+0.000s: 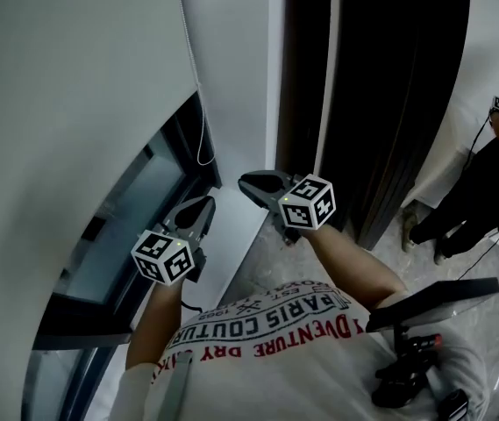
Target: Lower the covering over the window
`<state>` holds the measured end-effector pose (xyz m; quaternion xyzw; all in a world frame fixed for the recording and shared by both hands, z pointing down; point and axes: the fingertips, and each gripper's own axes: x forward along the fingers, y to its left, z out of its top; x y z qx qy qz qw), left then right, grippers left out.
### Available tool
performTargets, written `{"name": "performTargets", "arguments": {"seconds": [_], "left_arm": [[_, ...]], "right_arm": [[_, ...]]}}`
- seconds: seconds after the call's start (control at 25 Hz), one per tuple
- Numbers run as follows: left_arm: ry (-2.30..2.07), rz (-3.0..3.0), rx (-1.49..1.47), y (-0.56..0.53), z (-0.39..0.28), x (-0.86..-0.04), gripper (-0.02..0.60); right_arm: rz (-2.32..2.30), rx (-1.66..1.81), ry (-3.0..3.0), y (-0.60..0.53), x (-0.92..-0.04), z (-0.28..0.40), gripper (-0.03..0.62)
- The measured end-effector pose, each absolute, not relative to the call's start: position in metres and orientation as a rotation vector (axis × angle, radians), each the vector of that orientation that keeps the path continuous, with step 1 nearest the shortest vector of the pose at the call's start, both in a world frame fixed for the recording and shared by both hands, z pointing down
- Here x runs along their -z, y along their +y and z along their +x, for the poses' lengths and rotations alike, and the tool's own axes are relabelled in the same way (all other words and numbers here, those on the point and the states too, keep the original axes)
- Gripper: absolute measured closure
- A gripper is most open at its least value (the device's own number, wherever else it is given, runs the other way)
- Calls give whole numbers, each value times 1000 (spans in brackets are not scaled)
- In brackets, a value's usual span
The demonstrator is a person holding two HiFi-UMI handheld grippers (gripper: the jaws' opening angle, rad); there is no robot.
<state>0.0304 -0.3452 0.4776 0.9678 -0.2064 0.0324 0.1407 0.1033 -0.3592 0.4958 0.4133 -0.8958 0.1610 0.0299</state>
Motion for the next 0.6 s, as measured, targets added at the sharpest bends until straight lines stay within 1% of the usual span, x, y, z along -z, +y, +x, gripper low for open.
{"name": "performTargets", "arguments": {"seconds": [0.12,0.28,0.6], "left_arm": [[-607,2803,-96,-276,44,-461,580],[-608,2820,-79,-171,60,-442,580],[-595,2826,-6,-23,81,-439,580]], "right_arm": [[1218,-492,-2783,-287,-483,109,589],[1116,-493,-2777,-177,-474,110,589],[959,-443,-2820,-18,-480,110,589]]}}
